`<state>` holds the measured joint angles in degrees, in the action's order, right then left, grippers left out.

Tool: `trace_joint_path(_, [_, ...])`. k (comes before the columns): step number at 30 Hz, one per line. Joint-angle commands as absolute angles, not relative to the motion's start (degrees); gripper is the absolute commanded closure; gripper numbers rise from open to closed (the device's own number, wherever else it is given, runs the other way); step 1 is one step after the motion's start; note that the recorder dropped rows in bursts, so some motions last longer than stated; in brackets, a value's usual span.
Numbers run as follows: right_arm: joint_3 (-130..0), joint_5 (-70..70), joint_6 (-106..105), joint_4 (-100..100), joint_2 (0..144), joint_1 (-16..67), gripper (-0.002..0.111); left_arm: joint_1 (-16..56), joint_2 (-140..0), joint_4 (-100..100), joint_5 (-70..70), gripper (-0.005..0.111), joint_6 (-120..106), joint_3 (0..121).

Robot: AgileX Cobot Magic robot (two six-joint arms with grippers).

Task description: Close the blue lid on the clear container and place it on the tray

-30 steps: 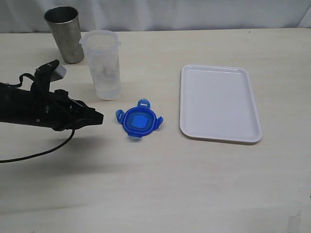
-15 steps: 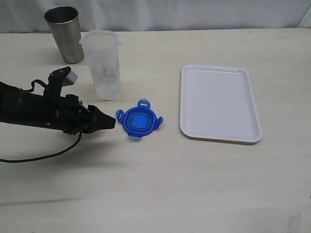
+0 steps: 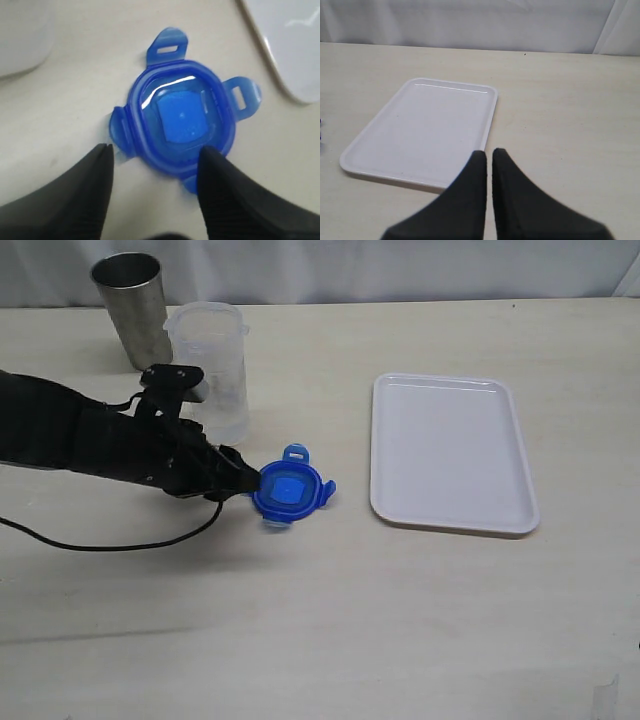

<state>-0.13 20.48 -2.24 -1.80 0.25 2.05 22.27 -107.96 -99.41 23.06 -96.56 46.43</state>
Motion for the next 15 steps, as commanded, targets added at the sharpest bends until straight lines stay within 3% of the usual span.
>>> trace_joint_path(1, [0.00, 19.86, -2.14, -1.70, 0.00, 2.15, 0.104, 22.75, -108.61, -99.95, 23.14, 0.058, -93.23, 47.63])
trace_joint_path(15, [0.00, 19.86, -2.14, -1.70, 0.00, 2.15, 0.104, 22.75, -116.31, -99.95, 26.30, 0.058, -92.86, 51.46])
